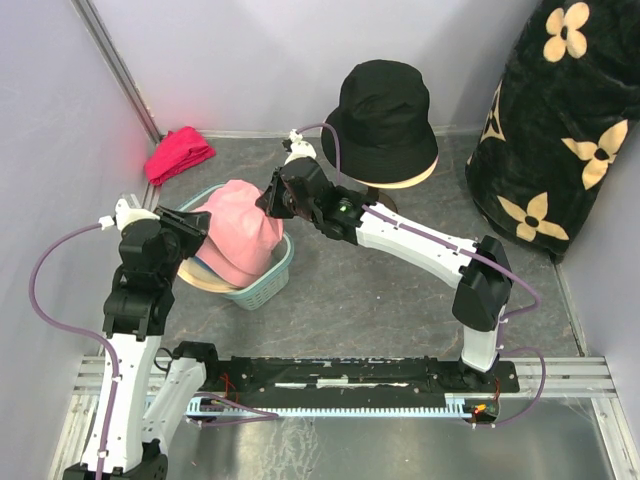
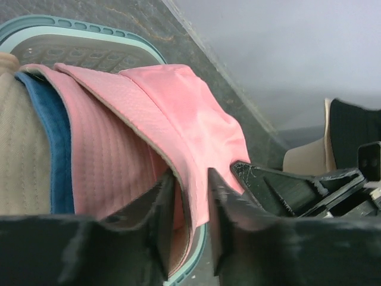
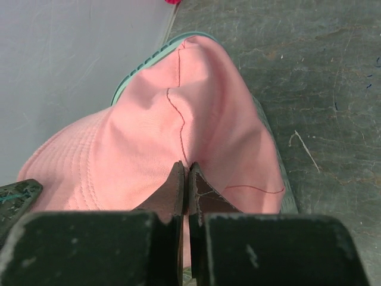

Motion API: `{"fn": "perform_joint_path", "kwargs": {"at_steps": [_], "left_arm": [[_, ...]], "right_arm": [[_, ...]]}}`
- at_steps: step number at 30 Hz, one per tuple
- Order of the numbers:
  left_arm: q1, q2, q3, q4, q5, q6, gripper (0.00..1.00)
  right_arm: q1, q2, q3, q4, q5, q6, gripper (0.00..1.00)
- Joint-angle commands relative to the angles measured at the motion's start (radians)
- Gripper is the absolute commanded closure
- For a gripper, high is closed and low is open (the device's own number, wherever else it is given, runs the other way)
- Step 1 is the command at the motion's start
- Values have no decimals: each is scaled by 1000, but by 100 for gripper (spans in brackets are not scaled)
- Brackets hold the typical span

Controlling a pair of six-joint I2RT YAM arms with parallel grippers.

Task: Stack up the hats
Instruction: Pick up the hat from the bin.

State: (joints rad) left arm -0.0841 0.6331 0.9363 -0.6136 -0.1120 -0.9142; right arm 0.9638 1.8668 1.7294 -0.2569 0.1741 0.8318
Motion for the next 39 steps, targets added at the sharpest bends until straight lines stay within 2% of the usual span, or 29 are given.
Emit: {"fn": "perform_joint_path", "kwargs": {"at_steps": [1,3,7,17,31,39], "left_arm": [[9,-12,25,15,-46,-49,54],[9,-5,41,-2,-58,-61,45],[9,8,68,-46,-88,-77,39],[9,24,65,-73,-103,-93,39],[9,18,67,-19,-125,-123,38],[9,31,55,32,-101,-136,38]], "right_arm": [[-11,-40,17,103,40,-60,99],[-10,-48,18,117,43,-76,99],[-11,-60,25,141,47,-98,99],[0,-92,29,218,29,-149,99],[50,-138,39,311,1,-327,99],[55,-156,32,370,-4,-376,99]]}}
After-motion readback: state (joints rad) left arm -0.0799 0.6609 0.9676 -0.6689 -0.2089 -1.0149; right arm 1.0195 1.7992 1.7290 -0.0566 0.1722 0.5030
